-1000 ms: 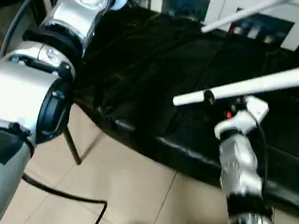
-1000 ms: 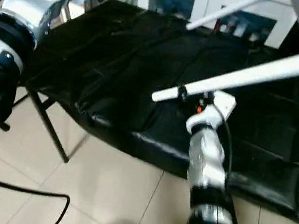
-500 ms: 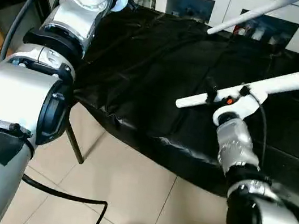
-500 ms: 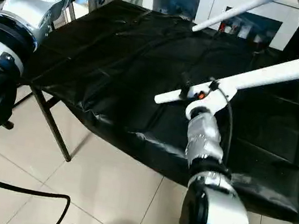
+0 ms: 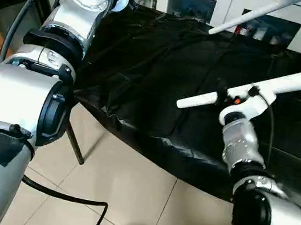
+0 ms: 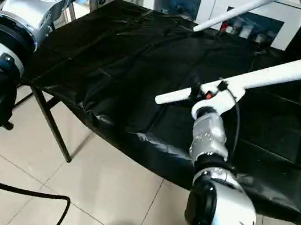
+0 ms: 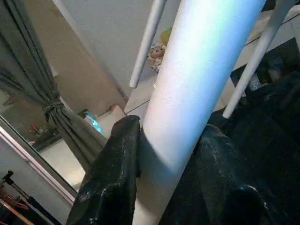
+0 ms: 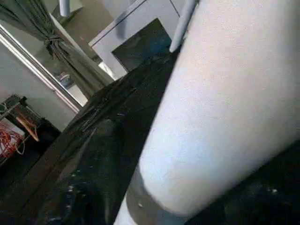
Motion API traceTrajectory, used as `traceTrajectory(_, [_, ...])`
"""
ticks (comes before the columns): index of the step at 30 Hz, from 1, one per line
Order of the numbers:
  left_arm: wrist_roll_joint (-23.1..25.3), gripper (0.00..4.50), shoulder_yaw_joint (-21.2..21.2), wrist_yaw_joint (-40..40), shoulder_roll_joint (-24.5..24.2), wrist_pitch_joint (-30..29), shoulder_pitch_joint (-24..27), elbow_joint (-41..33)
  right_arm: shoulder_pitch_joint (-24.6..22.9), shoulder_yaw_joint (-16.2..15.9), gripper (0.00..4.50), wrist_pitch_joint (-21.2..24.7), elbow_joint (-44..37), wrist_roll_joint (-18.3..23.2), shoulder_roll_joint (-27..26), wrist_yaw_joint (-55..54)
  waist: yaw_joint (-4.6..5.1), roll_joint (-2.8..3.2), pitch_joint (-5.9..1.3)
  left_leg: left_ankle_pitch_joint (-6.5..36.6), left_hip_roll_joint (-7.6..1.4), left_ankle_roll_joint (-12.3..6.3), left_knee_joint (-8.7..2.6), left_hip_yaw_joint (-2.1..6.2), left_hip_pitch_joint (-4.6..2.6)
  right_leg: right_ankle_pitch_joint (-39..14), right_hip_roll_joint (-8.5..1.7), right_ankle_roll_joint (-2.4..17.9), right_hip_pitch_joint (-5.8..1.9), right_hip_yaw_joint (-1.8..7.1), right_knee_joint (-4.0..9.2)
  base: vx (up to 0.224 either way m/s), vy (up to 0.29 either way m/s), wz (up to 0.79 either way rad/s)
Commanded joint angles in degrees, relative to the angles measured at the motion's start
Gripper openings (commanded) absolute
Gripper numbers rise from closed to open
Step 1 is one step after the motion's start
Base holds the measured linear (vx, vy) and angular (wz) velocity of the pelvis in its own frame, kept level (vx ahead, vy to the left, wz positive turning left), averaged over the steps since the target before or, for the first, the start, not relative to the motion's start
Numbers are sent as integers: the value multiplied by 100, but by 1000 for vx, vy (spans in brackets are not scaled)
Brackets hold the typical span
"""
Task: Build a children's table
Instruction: Flip table
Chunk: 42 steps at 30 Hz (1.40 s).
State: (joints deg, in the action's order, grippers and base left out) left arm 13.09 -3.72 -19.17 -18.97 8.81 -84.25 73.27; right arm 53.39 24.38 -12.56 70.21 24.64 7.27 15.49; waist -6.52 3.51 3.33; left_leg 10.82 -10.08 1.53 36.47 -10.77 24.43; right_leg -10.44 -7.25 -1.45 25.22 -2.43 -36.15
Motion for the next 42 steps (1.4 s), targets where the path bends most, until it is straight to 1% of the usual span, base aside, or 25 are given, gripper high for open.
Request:
traceTrajectory(1, [-540, 157, -381, 57, -23, -101, 21, -86, 124, 4, 241, -89, 22, 6, -15, 79, -27, -186, -556, -116, -170, -1163, -306, 35, -174, 646, -132, 2032, -393, 37, 188, 0, 0, 0])
traceTrajectory(6, [-546, 157, -388, 59, -48, -104, 59, -107, 159, 59, 192, -178, 68, -29, 18, 171, -28, -193, -567, -196, -168, -1217, -291, 33, -170, 745, -125, 2055, -394, 34, 170, 0, 0, 0])
traceTrajectory(11, [-549, 157, -396, 87, -60, -101, 75, -106, 187, 85, 179, -226, 85, -48, 73, 198, -33, -196, -569, -238, -173, -1249, -286, 32, -174, 728, -119, 2061, -380, 31, 165, 0, 0, 0])
traceTrajectory(12, [-555, 157, -406, 114, -62, -97, 88, -104, 191, 90, 179, -274, 77, -53, 104, 195, -33, -206, -574, -258, -174, -1259, -282, 32, -171, 750, -125, 2062, -382, 30, 158, 0, 0, 0])
traceTrajectory(16, [-640, 157, -473, 189, -70, -74, 131, -118, 223, 134, 173, -344, -2, -33, 160, 198, -40, -209, -598, -447, -166, -1346, -250, 29, -166, 968, -110, 2102, -366, 25, 123, 0, 0, 0])
traceTrajectory(17, [-691, 157, -523, 234, -77, -49, 174, -126, 236, 115, 173, -405, -77, -62, 206, 197, -39, -202, -610, -543, -159, -1391, -231, 33, -147, 1070, -107, 2105, -363, 22, 104, 0, 0, 0])
traceTrajectory(18, [-736, 157, -563, 288, -86, -22, 225, -134, 244, 101, 171, -469, -147, -96, 254, 184, -36, -215, -602, -568, -155, -1435, -221, 24, -140, 1101, -101, 2100, -348, 19, 109, 0, 0, 0])
traceTrajectory(20, [-803, 157, -619, 374, -84, 40, 331, -158, 228, 11, 168, -618, -287, -240, 362, 86, -37, -218, -588, -433, -158, -1417, -229, 22, -131, 919, -118, 2078, -351, 20, 124, 0, 0, 0])
traceTrajectory(21, [-811, 157, -625, 383, -83, 48, 345, -161, 225, -5, 167, -639, -306, -263, 376, 70, -29, -241, -584, -373, -149, -1383, -230, 14, -131, 821, -110, 2056, -352, 22, 134, 0, 0, 0])
traceTrajectory(22, [-833, 157, -635, 397, -64, 98, 434, -188, 189, -90, 167, -754, -424, -401, 466, -27, -40, -234, -587, -343, -152, -1360, -229, 15, -136, 775, -119, 2049, -351, 26, 132, 0, 0, 0])
traceTrajectory(24, [-857, 157, -649, 400, -31, 139, 562, -223, 136, -192, 164, -891, -598, -563, 577, -123, -27, -250, -573, -295, -148, -1295, -233, 12, -130, 642, -105, 2000, -342, 29, 145, 0, 0, 0])
traceTrajectory(25, [-869, 157, -652, 399, -16, 151, 625, -238, 107, -222, 163, -931, -689, -615, 618, -152, -21, -305, -571, -232, -151, -1261, -237, 1, -134, 569, -103, 1974, -345, 34, 144, 0, 0, 0])
traceTrajectory(27, [-918, 157, -650, 382, 58, 216, 932, -308, -52, -317, 160, -1083, -1156, -834, 778, -316, -31, -286, -566, -228, -159, -1237, -240, 6, -144, 533, -101, 1954, -339, 37, 143, 0, 0, 0])
traceTrajectory(28, [-925, 157, -648, 369, 80, 234, 1012, -329, -103, -331, 160, -1118, -1293, -888, 810, -378, -42, -322, -568, -293, -152, -1255, -228, 0, -148, 585, -90, 1902, -334, 44, 134, 0, 0, 0])
traceTrajectory(29, [-921, 156, -638, 354, 101, 260, 1087, -348, -157, -345, 158, -1139, -1418, -939, 833, -426, -35, -336, -569, -287, -147, -1259, -223, -7, -145, 590, -84, 1892, -330, 46, 132, 0, 0, 0])
traceTrajectory(30, [-931, 156, -613, 295, 176, 313, 1296, -394, -361, -393, 156, -1187, -1810, -1108, 842, -595, -36, -312, -565, -334, -154, -1235, -225, 6, -139, 588, -81, 1873, -328, 46, 122, 0, 0, 0])
traceTrajectory(31, [-932, 156, -612, 292, 180, 315, 1305, -396, -371, -396, 156, -1189, -1828, -1115, 842, -602, -25, -312, -565, -354, -157, -1224, -226, 5, -149, 634, -70, 1842, -312, 46, 125, 0, 0, 0])
traceTrajectory(33, [-929, 152, -581, 263, 226, 339, 1417, -417, -506, -439, 152, -1218, -2050, -1210, 825, -676, -17, -329, -571, -330, -155, -1204, -223, 4, -164, 671, -55, 1852, -310, 45, 123, 0, 0, 0])
traceTrajectory(34, [-918, 149, -512, 231, 329, 376, 1609, -450, -767, -561, 149, -1294, -2394, -1408, 769, -774, -14, -284, -557, -239, -160, -1170, -233, 6, -171, 634, -59, 1860, -301, 52, 139, 0, 0, 0])
traceTrajectory(35, [-918, 149, -483, 216, 398, 393, 1718, -464, -920, -635, 149, -1348, -2572, -1526, 728, -824, -31, -291, -560, -212, -174, -1138, -232, -4, -208, 718, -46, 1848, -274, 59, 138, 0, 0, 0])
traceTrajectory(36, [-916, 148, -455, 215, 451, 398, 1791, -480, -1036, -678, 149, -1365, -2691, -1581, 689, -874, -52, -286, -569, -274, -166, -1141, -227, 5, -198, 845, -44, 1852, -296, 58, 118, 0, 0, 0])
traceTrajectory(37, [-897, 147, -389, 215, 604, 421, 1966, -477, -1336, -787, 148, -1394, -2914, -1735, 576, -1019, -80, -288, -567, -328, -173, -1149, -225, 3, -205, 952, -43, 1815, -283, 67, 126, 0, 0, 0])
traceTrajectory(39, [-881, 146, -324, 230, 734, 436, 2110, -468, -1617, -878, 148, -1367, -3126, -1875, 465, -1179, -114, -291, -574, -350, -176, -1167, -222, 3, -216, 1012, -43, 1835, -273, 69, 118, 0, 0, 0])
traceTrajectory(41, [-879, 146, -280, 250, 833, 469, 2211, -433, -1888, -975, 148, -1369, -3361, -2069, 373, -1347, -117, -238, -582, -226, -184, -1100, -235, 21, -207, 869, -39, 1805, -271, 62, 129, 0, 0, 0])
traceTrajectory(42, [-838, 146, -232, 315, 950, 505, 2300, -334, -2195, -1065, 148, -1443, -3537, -2333, 273, -1578, -108, -203, -568, -72, -191, -1018, -251, 25, -213, 721, -39, 1764, -255, 62, 156, 0, 0, 0])
